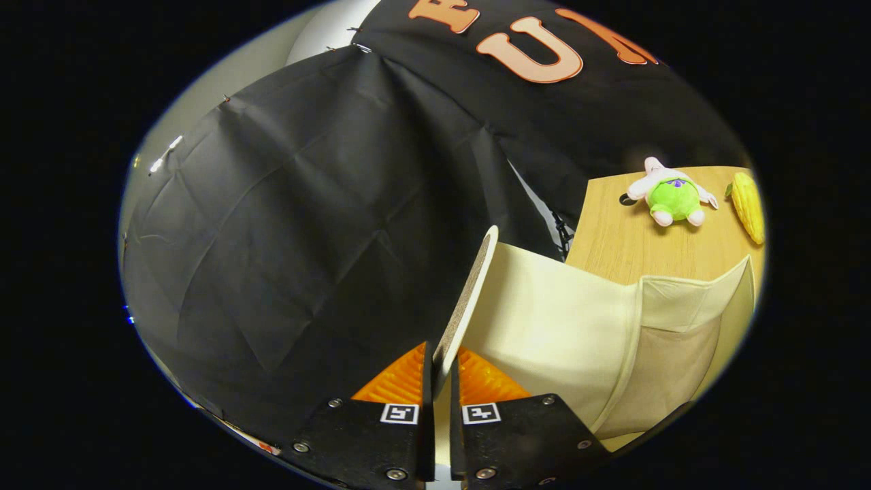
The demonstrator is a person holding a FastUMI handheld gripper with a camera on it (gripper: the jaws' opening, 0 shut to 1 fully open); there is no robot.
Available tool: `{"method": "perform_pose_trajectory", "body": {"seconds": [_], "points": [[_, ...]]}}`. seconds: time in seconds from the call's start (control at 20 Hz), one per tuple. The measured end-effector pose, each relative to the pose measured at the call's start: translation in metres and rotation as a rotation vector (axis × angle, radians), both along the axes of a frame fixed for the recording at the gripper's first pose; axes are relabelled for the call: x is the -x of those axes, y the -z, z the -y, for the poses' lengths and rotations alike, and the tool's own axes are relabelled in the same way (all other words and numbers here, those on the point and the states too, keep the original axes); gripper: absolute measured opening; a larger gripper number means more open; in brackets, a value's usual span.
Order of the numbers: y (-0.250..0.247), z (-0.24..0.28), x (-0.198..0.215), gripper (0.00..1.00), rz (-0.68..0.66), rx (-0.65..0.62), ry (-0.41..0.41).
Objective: Open the storage box then place both shoes into the box .Put the left shoe in first, then the right shoe, with the right side of both shoes facing outward in a uniform manner.
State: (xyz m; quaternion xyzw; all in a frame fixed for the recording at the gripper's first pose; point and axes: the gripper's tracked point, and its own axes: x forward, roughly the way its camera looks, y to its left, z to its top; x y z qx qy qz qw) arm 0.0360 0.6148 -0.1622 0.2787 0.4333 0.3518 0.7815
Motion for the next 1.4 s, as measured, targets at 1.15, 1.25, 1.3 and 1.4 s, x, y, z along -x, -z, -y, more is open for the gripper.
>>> {"method": "perform_pose_trajectory", "body": {"seconds": [1.15, 1.25, 1.3, 1.4], "points": [[0.039, 0.352, -0.001, 0.94, 0.176, 0.421, 0.207], [0.063, 0.383, 0.007, 0.94, 0.135, 0.462, 0.23], [0.075, 0.398, 0.016, 0.94, 0.117, 0.484, 0.237], [0.101, 0.427, 0.025, 0.94, 0.081, 0.533, 0.248]]}}
